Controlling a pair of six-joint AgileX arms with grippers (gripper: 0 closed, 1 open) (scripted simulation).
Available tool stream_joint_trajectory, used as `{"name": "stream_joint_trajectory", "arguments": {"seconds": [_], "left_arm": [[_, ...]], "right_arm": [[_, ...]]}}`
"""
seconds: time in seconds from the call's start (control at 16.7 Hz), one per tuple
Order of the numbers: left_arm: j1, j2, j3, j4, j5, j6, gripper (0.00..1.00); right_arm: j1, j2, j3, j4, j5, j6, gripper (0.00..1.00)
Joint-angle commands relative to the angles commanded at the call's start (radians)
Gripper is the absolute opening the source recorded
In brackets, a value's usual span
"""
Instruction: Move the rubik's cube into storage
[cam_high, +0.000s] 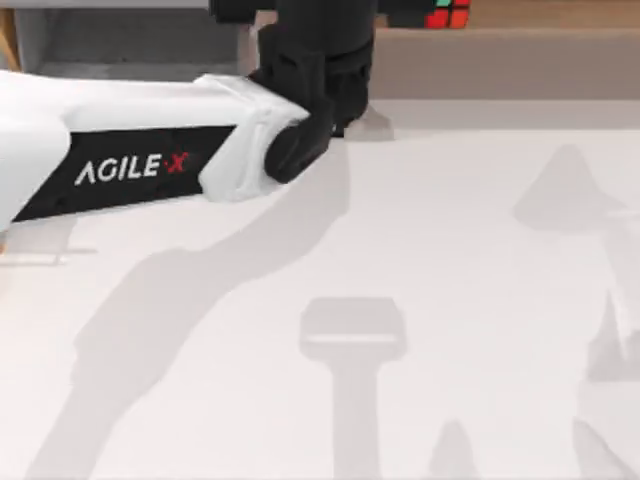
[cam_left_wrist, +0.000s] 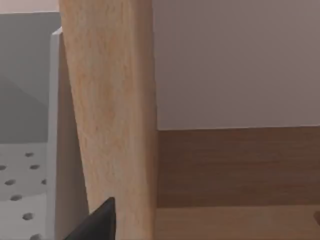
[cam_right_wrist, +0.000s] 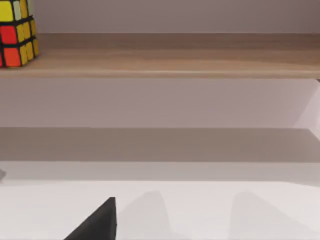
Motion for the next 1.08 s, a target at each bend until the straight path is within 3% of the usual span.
{"name": "stream_joint_trajectory", "arguments": {"seconds": [0.24,0.48,1.08], "left_arm": [[-0.101,0.284,0.206,0.092,-0.094,-0.003,1.0],[-0.156,0.425,0.322,0.146,-0.146,-0.006,1.0],[-0.142,0.47,0.398,0.117,-0.131,-0.008,1.0]], "right_arm": [[0.0,0.0,0.0,0.0,0.0,0.0,1.0],[0.0,0.0,0.0,0.0,0.0,0.0,1.0],[0.0,0.0,0.0,0.0,0.0,0.0,1.0]]}}
